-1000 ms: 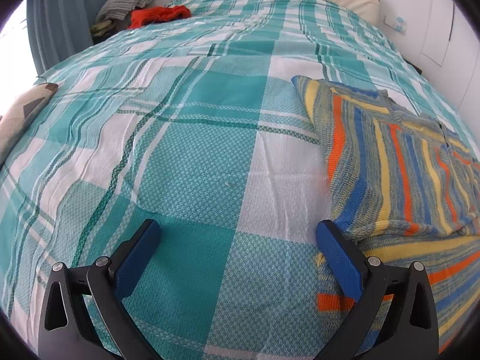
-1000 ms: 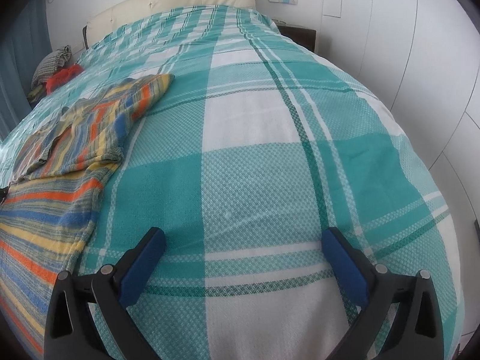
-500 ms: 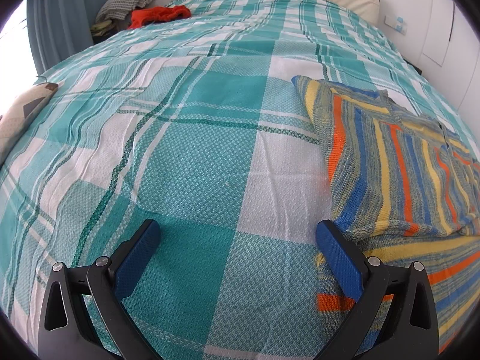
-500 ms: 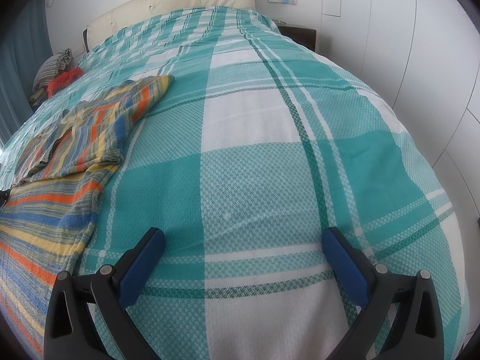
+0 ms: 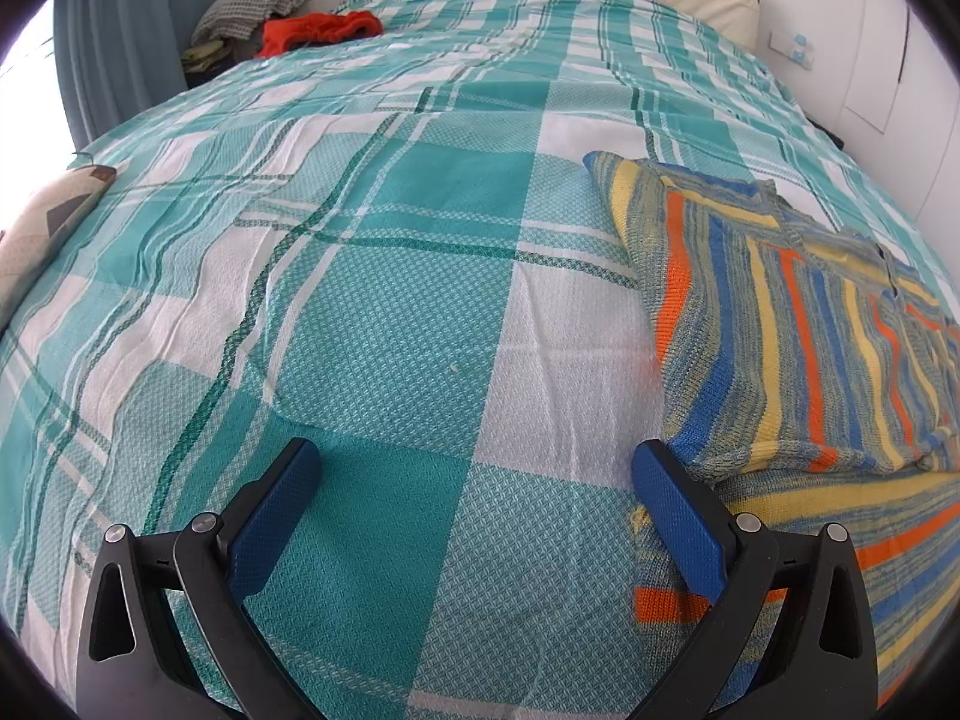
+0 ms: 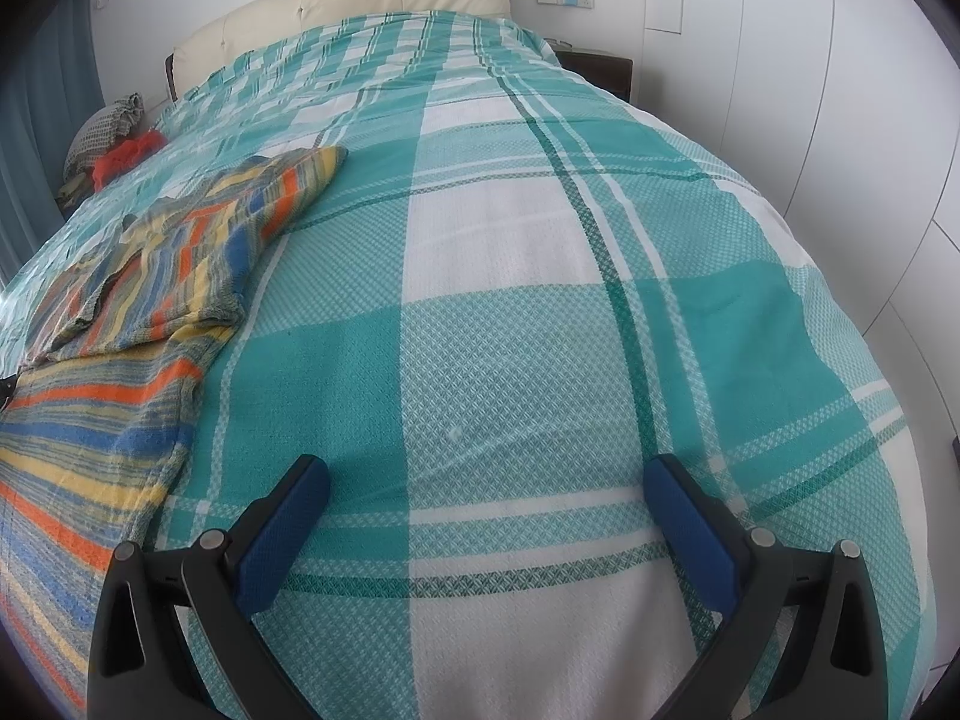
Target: Fold small clothes
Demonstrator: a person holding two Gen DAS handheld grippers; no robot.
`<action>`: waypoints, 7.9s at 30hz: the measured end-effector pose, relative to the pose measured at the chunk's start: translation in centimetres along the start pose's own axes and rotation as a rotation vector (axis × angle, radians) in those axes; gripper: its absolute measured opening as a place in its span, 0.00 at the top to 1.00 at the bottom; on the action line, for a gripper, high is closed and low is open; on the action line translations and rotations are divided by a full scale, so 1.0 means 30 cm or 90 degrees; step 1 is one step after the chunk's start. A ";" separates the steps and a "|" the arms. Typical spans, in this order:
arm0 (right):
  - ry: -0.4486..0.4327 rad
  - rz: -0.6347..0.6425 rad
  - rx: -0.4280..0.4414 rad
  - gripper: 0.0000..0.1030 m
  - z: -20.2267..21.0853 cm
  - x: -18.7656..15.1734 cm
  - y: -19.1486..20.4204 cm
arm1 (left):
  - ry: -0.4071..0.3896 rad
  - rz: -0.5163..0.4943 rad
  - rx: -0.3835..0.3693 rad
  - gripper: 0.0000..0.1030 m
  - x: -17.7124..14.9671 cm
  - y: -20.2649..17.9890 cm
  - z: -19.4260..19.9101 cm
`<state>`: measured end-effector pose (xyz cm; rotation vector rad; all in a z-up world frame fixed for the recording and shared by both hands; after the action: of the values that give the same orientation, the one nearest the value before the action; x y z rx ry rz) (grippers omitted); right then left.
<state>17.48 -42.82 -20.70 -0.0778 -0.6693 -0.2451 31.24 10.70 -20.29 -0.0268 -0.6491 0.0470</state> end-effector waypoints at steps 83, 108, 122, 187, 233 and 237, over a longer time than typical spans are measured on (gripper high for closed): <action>0.302 -0.063 0.342 0.94 0.486 -0.290 0.220 | 0.197 -0.034 -0.326 0.94 -0.336 0.012 0.577; 0.063 0.035 0.352 0.23 -0.009 0.409 0.385 | 0.074 -0.129 -0.273 0.30 0.171 -0.289 0.110; 0.173 0.167 0.234 0.26 0.083 0.013 0.355 | 0.088 -0.209 -0.161 0.27 -0.119 -0.199 0.318; 0.197 0.313 0.401 0.63 -0.040 0.078 1.114 | 0.123 0.032 -0.147 0.75 0.010 -0.080 0.035; 0.069 0.091 0.341 0.16 -0.053 0.328 0.893 | 0.045 -0.065 -0.092 0.27 0.237 -0.139 0.010; 0.059 0.079 0.345 0.16 -0.040 0.334 0.884 | 0.022 -0.059 -0.175 0.33 0.277 -0.157 0.047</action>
<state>32.41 -19.31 -15.21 0.4072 -0.6176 0.0578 37.16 6.44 -13.95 -0.2621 -0.6179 -0.1318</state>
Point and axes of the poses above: each gripper's, at about its wrist camera, not at the fingertips, and z roughly against the way its jaws point, y to its left, x to its top, the point moved 2 cm from there along -z, roughly the way its jaws point, and after that the axes turned 1 degree about z, right-handed, at the moved point
